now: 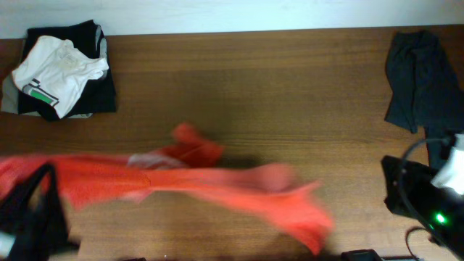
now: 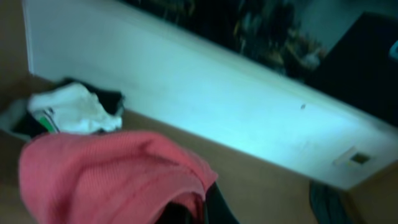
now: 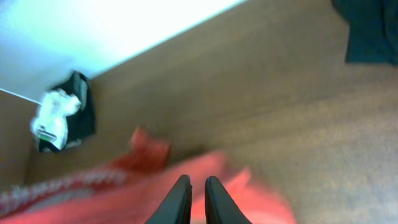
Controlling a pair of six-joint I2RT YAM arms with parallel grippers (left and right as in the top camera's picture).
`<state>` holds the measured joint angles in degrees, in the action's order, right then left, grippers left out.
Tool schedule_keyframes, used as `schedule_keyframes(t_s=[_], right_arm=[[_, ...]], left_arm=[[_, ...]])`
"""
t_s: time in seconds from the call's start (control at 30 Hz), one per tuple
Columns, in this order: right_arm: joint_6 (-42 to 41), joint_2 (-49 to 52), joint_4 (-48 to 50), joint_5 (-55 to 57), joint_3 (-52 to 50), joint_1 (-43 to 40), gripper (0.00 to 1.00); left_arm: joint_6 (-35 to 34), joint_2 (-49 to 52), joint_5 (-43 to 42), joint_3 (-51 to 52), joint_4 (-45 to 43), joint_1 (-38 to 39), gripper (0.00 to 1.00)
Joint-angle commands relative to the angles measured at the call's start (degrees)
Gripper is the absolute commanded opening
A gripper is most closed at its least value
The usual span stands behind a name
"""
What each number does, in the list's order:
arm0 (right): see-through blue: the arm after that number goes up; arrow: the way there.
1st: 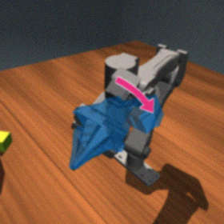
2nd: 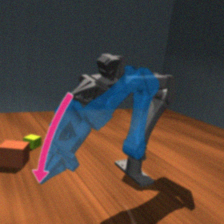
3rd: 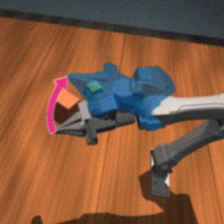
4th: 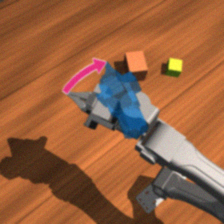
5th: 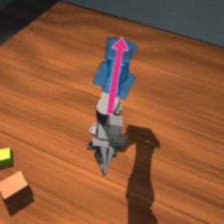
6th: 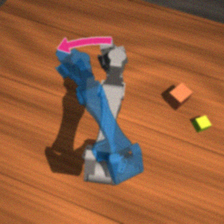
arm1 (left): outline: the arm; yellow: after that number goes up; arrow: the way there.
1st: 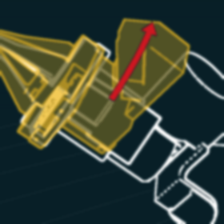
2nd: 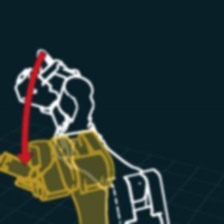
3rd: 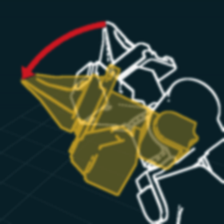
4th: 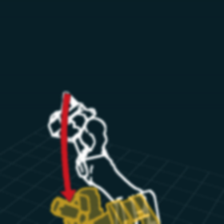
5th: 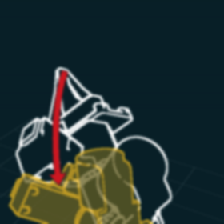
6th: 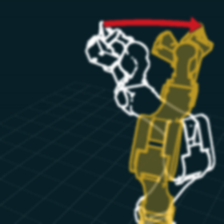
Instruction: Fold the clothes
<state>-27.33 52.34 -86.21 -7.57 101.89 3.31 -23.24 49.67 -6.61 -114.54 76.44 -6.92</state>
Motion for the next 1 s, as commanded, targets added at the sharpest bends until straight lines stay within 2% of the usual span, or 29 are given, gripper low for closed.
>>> schedule_keyframes(t_s=[0.0, 0.1, 0.27, 0.43, 0.53, 0.57, 0.63, 0.7, 0.77, 0.83, 0.97], right_arm=[[0.07, 0.52, -1.07, 0.79, 4.92, 0.00, 0.04], [0.04, 1.18, -1.31, 1.16, 4.13, 0.00, 0.04], [2.03, 5.42, -2.51, -3.67, -1.49, 0.04, 0.24], [11.08, 12.39, 0.50, -16.65, -10.67, 0.04, 0.29], [11.91, 17.55, 4.52, -17.55, -15.26, 0.04, 0.31], [11.98, 18.99, 5.44, -17.53, -16.11, 0.04, 0.35], [11.98, 22.18, 7.23, -17.53, -17.44, 0.07, 0.49], [11.98, 25.22, 7.74, -17.70, -17.49, 0.07, 0.53], [12.11, 27.54, 7.87, -17.75, -17.46, 0.04, 0.53], [12.37, 29.20, 8.76, -17.75, -17.46, 0.04, 0.53], [12.31, 29.75, 9.79, -17.73, -17.46, 0.04, 0.54]], left_arm=[[-0.28, 1.38, 4.74, -10.56, 2.89, -0.37, 0.01], [-0.26, 1.49, 4.79, -11.82, 4.15, -0.37, 0.01], [0.83, 5.35, 4.76, -6.36, 7.67, -0.37, 0.01], [0.83, 11.82, 4.74, -2.03, 10.82, -0.37, 0.01], [2.19, 16.50, 4.72, -1.97, 11.72, -0.37, 0.01], [2.51, 17.59, 4.70, -1.97, 11.45, -0.37, 0.01], [3.45, 20.61, 1.53, -1.97, 9.86, -0.37, 0.01], [5.22, 24.57, -7.56, -1.97, 7.08, 0.11, 0.01], [6.75, 28.87, -15.30, -1.97, 4.02, 3.21, 0.01], [8.74, 33.64, -21.20, -2.14, -0.79, 10.34, 0.01], [10.73, 39.87, -20.26, -6.75, -7.74, 26.03, 0.01]])
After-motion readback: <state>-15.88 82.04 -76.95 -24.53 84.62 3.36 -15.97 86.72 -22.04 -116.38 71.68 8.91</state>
